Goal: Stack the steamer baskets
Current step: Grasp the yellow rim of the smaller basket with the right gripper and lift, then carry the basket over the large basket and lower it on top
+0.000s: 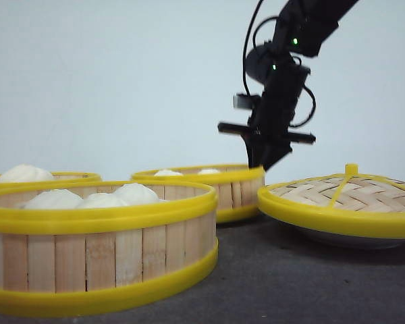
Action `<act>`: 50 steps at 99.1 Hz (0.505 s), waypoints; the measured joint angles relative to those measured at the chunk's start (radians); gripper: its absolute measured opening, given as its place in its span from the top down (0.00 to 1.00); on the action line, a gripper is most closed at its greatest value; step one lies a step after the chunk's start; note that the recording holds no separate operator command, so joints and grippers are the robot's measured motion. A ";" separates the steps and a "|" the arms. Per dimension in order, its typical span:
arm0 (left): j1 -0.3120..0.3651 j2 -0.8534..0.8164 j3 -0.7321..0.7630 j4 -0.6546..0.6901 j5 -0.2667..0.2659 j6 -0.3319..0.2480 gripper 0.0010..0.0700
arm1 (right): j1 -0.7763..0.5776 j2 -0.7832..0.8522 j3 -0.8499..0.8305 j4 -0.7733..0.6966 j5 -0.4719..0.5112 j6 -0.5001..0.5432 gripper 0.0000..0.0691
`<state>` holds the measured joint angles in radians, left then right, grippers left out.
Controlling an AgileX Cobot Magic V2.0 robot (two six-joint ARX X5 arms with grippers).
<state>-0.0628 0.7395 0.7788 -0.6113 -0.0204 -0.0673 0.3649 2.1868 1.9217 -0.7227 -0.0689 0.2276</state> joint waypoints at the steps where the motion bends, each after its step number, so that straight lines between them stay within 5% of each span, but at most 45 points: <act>1: 0.000 0.000 0.000 0.000 0.000 0.000 0.42 | 0.000 0.000 0.009 -0.006 0.001 0.003 0.96; 50: 0.000 0.000 0.000 0.000 0.000 0.000 0.42 | 0.035 -0.014 0.387 -0.461 0.000 0.078 0.96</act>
<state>-0.0628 0.7395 0.7788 -0.6113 -0.0204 -0.0673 0.3996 2.1727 2.3089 -1.1839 -0.0689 0.3054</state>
